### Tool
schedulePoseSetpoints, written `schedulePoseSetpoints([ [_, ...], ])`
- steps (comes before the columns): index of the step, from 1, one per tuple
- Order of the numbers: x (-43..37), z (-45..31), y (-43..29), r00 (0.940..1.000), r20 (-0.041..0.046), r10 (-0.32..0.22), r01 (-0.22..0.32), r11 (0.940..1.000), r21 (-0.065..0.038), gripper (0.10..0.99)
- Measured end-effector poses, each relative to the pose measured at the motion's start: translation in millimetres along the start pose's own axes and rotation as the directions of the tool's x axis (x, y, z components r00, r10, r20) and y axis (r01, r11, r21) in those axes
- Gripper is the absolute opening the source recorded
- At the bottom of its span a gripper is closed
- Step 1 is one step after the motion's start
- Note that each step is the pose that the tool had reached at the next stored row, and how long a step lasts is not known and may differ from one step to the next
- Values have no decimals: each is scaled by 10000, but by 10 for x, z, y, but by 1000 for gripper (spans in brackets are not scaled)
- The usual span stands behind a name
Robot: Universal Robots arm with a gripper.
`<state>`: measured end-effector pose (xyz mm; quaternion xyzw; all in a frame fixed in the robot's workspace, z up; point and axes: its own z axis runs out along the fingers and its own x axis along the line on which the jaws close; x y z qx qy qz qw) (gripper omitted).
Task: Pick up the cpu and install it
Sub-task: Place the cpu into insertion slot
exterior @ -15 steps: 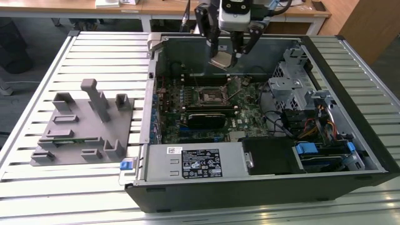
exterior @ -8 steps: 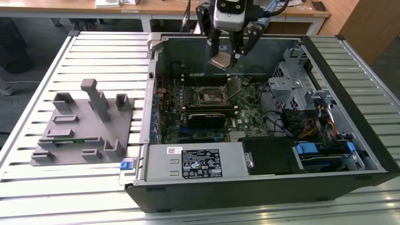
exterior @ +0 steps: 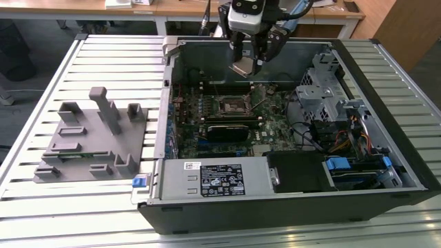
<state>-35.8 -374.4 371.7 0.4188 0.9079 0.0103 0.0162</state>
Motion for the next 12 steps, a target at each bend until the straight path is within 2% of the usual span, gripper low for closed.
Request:
schedulePoseSetpoints([
  [6,8,7,6,9974,24,725,-725,9974,14,533],
  [12,17,13,14,9898,48,1426,-1426,9898,26,533],
])
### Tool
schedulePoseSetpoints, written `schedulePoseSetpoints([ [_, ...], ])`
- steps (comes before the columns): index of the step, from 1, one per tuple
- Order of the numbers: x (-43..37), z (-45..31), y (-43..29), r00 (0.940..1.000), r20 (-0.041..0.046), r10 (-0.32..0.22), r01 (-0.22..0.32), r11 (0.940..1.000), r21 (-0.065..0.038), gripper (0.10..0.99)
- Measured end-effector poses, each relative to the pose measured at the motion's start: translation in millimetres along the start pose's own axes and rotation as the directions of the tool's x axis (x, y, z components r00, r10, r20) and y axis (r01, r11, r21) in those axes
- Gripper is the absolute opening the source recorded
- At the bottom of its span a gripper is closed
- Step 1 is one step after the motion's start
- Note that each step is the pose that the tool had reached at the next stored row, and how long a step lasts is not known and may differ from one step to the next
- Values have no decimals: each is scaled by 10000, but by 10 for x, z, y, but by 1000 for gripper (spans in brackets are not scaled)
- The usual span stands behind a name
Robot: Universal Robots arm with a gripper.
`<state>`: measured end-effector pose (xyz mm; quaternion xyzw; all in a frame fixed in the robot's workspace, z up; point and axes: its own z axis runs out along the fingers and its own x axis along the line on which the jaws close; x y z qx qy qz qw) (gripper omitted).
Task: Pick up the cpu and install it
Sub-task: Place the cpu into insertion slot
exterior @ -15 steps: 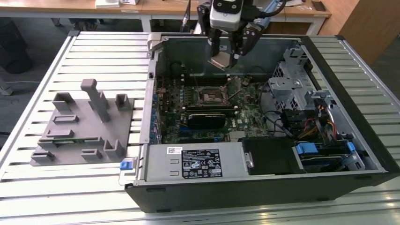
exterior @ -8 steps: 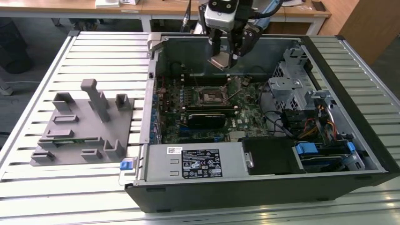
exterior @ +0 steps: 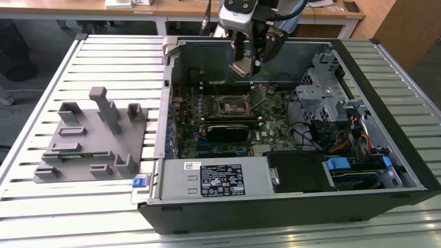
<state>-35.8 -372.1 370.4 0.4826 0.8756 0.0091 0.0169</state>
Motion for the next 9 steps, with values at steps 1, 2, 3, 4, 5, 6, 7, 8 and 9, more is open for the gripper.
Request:
schedulePoseSetpoints([
  [1,2,1,1,9999,4,114,-114,9999,3,533],
  [2,4,2,2,9997,7,229,-229,9997,5,533],
  [3,5,3,3,9994,11,345,-345,9994,7,533],
  [4,7,4,4,9989,15,460,-460,9989,10,533],
  [5,9,5,5,9983,19,582,-582,9983,12,533],
  [6,10,6,6,9975,23,700,-700,9975,14,533],
  [7,11,6,7,9966,27,826,-826,9966,16,533],
  [8,13,7,8,9955,32,949,-949,9955,19,533],
  [9,14,8,8,9941,36,1086,-1086,9941,21,533],
])
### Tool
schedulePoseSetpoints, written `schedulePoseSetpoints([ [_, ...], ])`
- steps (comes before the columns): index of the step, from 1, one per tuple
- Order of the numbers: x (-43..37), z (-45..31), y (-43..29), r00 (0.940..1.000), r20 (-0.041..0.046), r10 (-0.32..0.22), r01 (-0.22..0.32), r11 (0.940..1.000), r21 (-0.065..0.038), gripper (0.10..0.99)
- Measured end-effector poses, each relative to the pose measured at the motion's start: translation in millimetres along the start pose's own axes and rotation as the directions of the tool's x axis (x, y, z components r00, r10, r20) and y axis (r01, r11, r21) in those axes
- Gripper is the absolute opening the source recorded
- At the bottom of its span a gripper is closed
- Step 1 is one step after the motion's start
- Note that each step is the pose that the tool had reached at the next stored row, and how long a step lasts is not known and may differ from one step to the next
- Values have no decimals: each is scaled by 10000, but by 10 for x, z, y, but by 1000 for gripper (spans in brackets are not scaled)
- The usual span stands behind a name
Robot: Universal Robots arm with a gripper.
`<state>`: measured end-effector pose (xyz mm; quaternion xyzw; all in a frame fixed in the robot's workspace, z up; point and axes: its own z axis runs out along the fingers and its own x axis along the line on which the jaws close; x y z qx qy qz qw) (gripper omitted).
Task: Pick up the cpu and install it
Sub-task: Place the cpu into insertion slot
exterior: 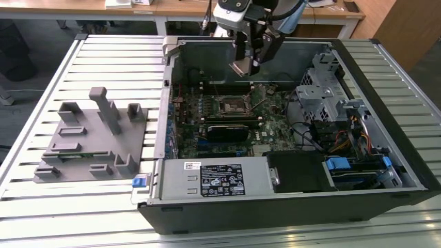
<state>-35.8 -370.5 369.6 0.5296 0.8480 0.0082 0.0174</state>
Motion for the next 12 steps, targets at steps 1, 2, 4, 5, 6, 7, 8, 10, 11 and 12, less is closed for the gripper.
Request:
schedulePoseSetpoints([
  [1,1,1,1,9999,4,124,-124,9999,3,533],
  [2,3,2,1,9997,8,249,-249,9997,5,533],
  [4,5,5,2,9987,17,506,-506,9987,10,533],
  [5,6,6,2,9980,21,638,-638,9980,12,533],
  [6,6,8,3,9969,25,783,-783,9969,15,533],
  [7,6,11,3,9954,32,957,-958,9954,19,533],
  [8,7,13,3,9936,38,1127,-1127,9936,22,533],
  [10,7,18,3,9888,52,1488,-1489,9889,29,533],
  [11,7,22,3,9860,59,1665,-1665,9860,32,533],
  [12,7,26,3,9829,65,1842,-1843,9829,34,533],
])
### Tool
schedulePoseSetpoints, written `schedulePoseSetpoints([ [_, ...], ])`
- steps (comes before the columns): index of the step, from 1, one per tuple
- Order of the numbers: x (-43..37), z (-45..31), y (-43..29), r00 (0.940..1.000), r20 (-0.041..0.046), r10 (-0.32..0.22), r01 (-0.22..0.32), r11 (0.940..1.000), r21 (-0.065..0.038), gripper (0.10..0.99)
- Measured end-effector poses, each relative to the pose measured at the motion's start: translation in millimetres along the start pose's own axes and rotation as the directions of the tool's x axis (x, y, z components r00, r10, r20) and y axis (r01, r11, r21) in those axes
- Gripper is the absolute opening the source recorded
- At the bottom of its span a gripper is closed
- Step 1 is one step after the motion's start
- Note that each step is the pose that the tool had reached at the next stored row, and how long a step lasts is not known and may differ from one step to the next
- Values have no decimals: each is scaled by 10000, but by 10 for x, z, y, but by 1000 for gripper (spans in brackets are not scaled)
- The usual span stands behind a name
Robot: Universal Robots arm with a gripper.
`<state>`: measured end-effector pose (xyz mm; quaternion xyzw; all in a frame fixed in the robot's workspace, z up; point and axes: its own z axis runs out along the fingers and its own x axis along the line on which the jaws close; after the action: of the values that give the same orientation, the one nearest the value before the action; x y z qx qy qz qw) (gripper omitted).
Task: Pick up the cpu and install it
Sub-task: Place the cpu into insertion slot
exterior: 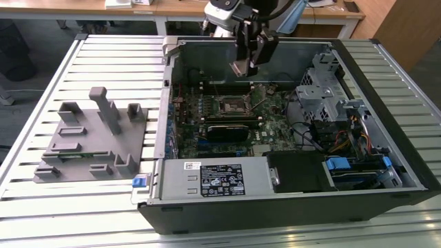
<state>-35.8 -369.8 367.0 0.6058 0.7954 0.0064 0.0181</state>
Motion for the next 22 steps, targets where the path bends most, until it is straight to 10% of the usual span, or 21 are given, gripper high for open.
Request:
schedulePoseSetpoints([
  [10,6,57,-1,9847,59,1743,-1744,9847,32,533],
  [22,285,194,70,9835,60,1809,-1809,9835,37,533],
])
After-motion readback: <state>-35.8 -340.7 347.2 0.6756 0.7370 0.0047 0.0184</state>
